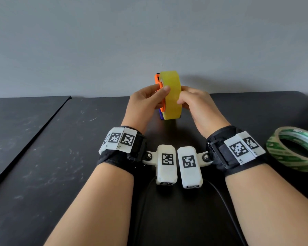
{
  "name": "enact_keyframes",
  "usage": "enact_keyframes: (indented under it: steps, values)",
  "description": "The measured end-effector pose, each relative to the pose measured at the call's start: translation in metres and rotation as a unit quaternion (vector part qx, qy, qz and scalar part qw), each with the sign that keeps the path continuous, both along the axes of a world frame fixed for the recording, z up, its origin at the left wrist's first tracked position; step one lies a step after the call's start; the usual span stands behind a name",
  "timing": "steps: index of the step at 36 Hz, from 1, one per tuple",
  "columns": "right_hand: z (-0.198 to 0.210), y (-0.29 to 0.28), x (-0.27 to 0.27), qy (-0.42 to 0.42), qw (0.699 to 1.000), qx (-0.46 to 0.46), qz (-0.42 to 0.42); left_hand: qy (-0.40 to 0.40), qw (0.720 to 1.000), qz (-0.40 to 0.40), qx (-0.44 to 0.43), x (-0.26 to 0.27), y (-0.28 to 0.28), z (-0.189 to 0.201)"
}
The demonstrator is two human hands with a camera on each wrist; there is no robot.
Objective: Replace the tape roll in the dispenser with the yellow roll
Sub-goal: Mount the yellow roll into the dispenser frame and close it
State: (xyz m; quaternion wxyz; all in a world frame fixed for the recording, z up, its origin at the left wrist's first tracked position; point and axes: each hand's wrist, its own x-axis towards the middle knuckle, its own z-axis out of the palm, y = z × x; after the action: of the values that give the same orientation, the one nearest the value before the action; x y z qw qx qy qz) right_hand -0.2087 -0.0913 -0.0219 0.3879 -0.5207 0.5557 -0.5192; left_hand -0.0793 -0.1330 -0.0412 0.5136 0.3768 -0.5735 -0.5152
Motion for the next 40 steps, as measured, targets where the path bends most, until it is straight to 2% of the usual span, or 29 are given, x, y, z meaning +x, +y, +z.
enact_keyframes:
  steps: [13,30,40]
  values:
    - [-0.0029,-0.0047,-0.0015,-0.019,0.999,0.011,-0.023,-0.003,0.999,-0.035,0.016,0.0010,-0.0006,0.0017]
    - [0.0022,0.0026,0.0016,0.007,1.000,0.010,-0.004,0.019,1.000,-0.019,0.003,-0.0001,-0.0054,-0.0015]
    - [0.0001,-0.0015,0.0007,0.007,0.999,0.008,-0.030,-0.023,0.999,-0.023,-0.001,0.0019,-0.0034,-0.0016]
